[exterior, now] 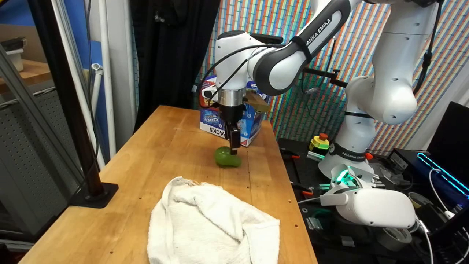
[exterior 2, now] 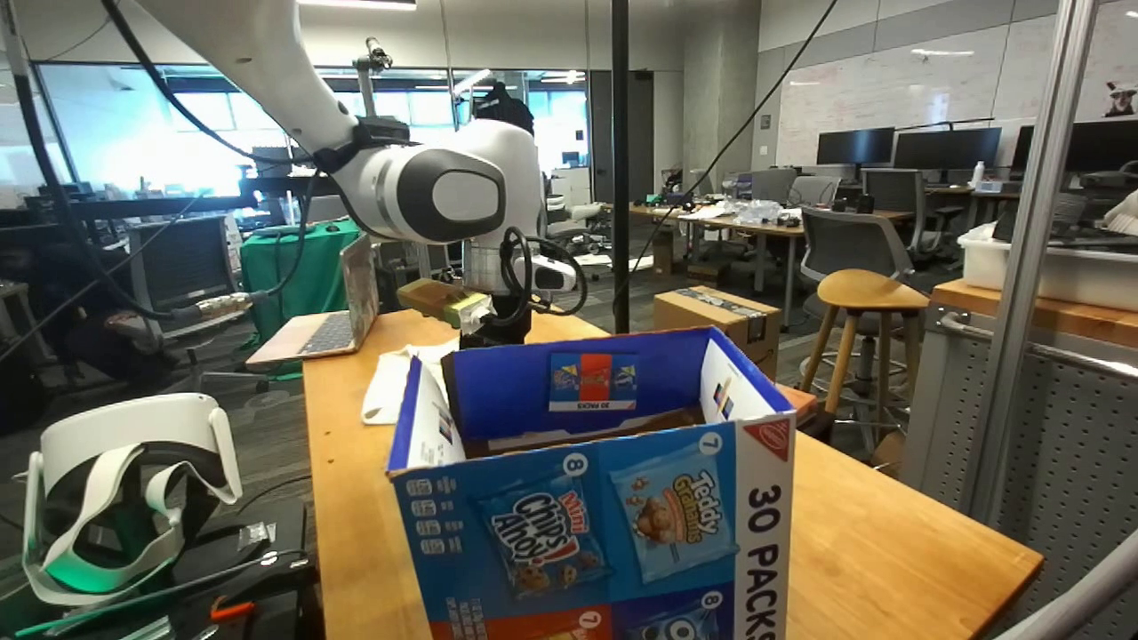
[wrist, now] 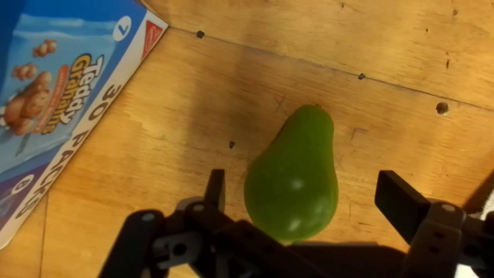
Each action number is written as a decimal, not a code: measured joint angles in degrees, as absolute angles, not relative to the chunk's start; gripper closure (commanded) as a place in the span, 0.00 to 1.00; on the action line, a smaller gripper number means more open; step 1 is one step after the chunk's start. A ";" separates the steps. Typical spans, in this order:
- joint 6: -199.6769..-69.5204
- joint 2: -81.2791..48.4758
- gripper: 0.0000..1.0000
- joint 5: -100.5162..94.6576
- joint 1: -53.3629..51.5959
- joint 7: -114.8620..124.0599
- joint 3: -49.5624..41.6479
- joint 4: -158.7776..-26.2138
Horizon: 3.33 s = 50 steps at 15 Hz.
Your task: Put the green object in the towel then put it in the box
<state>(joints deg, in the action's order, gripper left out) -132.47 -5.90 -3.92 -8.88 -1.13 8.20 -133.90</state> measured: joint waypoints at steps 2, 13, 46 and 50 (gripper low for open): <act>-132.47 -6.55 0.00 -3.92 -8.88 -1.13 8.19 -133.90; -133.40 -7.93 0.00 -3.63 -9.03 1.35 8.44 -133.81; -130.22 -18.47 0.54 -7.84 -10.49 4.78 6.92 -123.39; -129.63 -14.44 0.54 -8.36 -10.63 4.67 7.45 -123.44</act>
